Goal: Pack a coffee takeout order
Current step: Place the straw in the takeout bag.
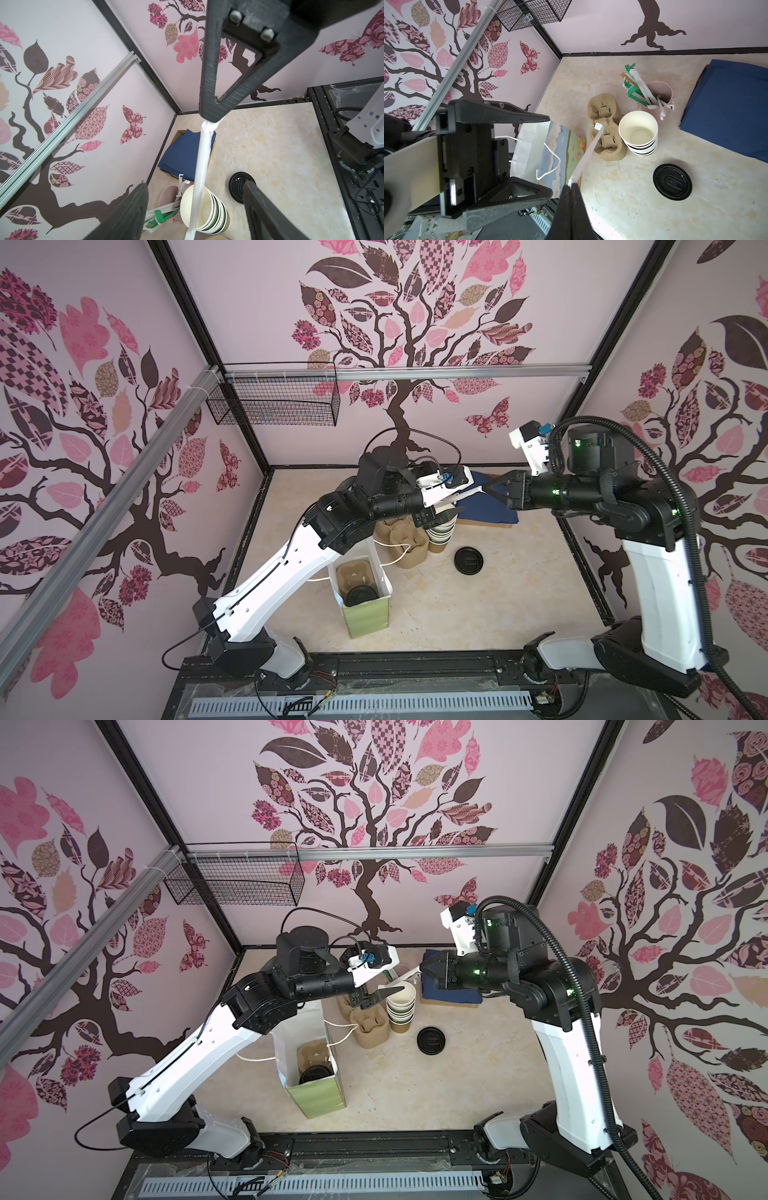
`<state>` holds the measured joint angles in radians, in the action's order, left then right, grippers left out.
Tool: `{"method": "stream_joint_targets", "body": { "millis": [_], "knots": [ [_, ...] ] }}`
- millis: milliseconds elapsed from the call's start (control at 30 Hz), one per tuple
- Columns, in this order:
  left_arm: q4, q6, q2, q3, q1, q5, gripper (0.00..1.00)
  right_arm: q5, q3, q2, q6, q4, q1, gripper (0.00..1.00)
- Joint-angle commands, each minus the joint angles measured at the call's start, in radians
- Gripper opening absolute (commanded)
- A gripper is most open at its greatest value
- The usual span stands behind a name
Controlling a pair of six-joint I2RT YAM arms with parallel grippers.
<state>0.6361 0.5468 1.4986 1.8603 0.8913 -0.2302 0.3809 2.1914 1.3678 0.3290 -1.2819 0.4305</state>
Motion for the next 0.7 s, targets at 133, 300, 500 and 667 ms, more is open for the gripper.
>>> {"method": "stream_joint_targets", "body": {
  "millis": [133, 300, 500, 667],
  "knots": [
    [0.023, 0.026, 0.057, 0.065, 0.001, -0.112, 0.67, 0.039, -0.012, -0.026, -0.004, 0.007, 0.000, 0.00],
    [-0.022, 0.015, 0.069, 0.050, 0.001, -0.032, 0.54, 0.061, -0.046, -0.038, -0.002, 0.010, 0.000, 0.00],
    [-0.010, 0.043, 0.080, 0.047, 0.001, -0.006, 0.47, 0.070, -0.050, -0.041, 0.001, 0.011, 0.000, 0.00],
    [-0.004, 0.035, 0.084, 0.043, 0.001, -0.024, 0.43, 0.070, -0.044, -0.039, 0.004, 0.012, -0.001, 0.00]
  ]
}}
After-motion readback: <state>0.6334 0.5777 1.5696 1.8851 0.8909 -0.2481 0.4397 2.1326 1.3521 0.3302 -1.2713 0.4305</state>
